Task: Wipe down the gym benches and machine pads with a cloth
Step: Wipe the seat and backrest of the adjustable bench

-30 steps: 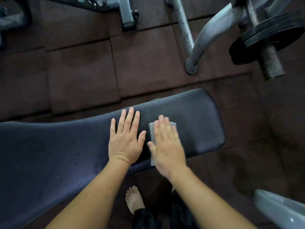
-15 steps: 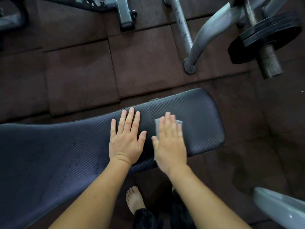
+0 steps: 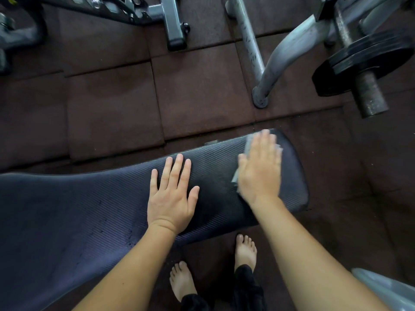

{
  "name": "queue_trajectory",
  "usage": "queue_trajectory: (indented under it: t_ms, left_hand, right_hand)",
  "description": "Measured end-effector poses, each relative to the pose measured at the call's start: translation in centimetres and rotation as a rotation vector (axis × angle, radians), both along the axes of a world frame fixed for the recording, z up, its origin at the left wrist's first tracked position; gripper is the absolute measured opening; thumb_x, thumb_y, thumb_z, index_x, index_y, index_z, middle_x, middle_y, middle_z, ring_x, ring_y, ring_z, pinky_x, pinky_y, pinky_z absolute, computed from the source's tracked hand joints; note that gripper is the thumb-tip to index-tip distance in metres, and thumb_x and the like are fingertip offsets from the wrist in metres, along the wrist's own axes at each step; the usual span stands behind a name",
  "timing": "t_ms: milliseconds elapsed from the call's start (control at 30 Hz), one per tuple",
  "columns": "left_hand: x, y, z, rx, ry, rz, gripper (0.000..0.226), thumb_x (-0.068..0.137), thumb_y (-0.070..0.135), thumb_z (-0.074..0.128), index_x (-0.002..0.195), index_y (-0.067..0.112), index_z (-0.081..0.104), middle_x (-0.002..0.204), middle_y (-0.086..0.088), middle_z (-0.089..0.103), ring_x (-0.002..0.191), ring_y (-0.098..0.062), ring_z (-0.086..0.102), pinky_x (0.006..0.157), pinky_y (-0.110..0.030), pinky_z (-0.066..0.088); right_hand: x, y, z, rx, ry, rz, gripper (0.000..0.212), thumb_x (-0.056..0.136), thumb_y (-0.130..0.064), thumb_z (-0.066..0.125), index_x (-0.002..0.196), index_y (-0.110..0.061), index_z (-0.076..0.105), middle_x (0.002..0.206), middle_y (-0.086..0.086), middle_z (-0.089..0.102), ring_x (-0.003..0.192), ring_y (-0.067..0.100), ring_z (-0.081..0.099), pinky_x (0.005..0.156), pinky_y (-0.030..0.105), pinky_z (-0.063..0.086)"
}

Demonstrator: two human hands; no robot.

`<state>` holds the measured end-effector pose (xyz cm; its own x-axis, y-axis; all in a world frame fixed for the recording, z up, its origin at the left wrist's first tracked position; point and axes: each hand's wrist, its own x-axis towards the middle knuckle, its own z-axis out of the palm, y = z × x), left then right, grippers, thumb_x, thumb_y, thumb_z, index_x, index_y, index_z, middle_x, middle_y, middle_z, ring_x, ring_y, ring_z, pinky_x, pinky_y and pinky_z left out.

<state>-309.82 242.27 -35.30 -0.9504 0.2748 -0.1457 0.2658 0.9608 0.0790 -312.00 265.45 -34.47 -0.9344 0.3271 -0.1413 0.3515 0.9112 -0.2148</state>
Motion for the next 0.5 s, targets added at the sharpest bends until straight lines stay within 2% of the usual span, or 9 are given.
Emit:
queue_trajectory:
  t_ms: [100, 167, 267, 333, 500]
  left_hand:
    - [-0.1, -0.1, 0.1, 0.001, -0.021, -0.006, 0.069, 0.104, 0.053, 0.026, 0.165, 0.021, 0.021, 0.174, 0.0, 0.012, 0.161, -0.022, 0.009, 0.127, -0.057, 0.014]
    - [-0.3, -0.1, 0.5, 0.01, -0.05, -0.007, 0.07, 0.104, 0.055, 0.026, 0.166, 0.022, 0.02, 0.174, 0.002, 0.011, 0.161, -0.021, 0.007, 0.128, -0.055, 0.012]
    - [-0.7, -0.8, 1.3, 0.062, -0.123, -0.036, 0.07, 0.104, 0.057, 0.022, 0.166, 0.025, 0.014, 0.174, 0.005, 0.003, 0.161, -0.017, -0.004, 0.13, -0.048, 0.001]
    - [-0.9, -2.4, 2.0, 0.085, -0.14, -0.031, 0.07, 0.105, 0.057, 0.021, 0.167, 0.024, 0.013, 0.174, 0.006, 0.002, 0.161, -0.016, -0.007, 0.13, -0.045, -0.001]
    - [-0.4, -10.2, 2.9, 0.055, -0.102, 0.08, 0.07, 0.104, 0.054, 0.024, 0.166, 0.021, 0.02, 0.174, 0.003, 0.009, 0.161, -0.018, 0.0, 0.13, -0.048, 0.006]
  right_hand:
    - [0.9, -3.9, -0.3, -0.011, -0.016, 0.367, 0.068, 0.104, -0.039, 0.027, 0.162, -0.004, 0.02, 0.17, 0.017, 0.014, 0.158, 0.032, 0.01, 0.128, 0.049, 0.01]
    - [1.0, -1.9, -0.3, -0.024, -0.017, 0.474, 0.066, 0.104, -0.039, 0.027, 0.16, -0.005, 0.023, 0.169, 0.015, 0.019, 0.157, 0.031, 0.016, 0.125, 0.048, 0.012]
    - [0.6, 4.0, -0.1, 0.042, -0.082, 0.412, 0.069, 0.102, -0.042, 0.024, 0.161, -0.007, 0.025, 0.17, 0.012, 0.018, 0.157, 0.03, 0.016, 0.126, 0.049, 0.016]
    - [0.3, 5.1, 0.3, 0.04, -0.16, 0.348, 0.073, 0.101, -0.047, 0.017, 0.163, -0.008, 0.019, 0.172, 0.01, 0.009, 0.159, 0.027, 0.008, 0.128, 0.046, 0.008]
    - [0.0, -3.7, 1.2, -0.009, -0.099, 0.154, 0.077, 0.1, -0.048, 0.017, 0.162, -0.003, 0.017, 0.171, 0.016, 0.008, 0.158, 0.031, 0.005, 0.128, 0.049, 0.005]
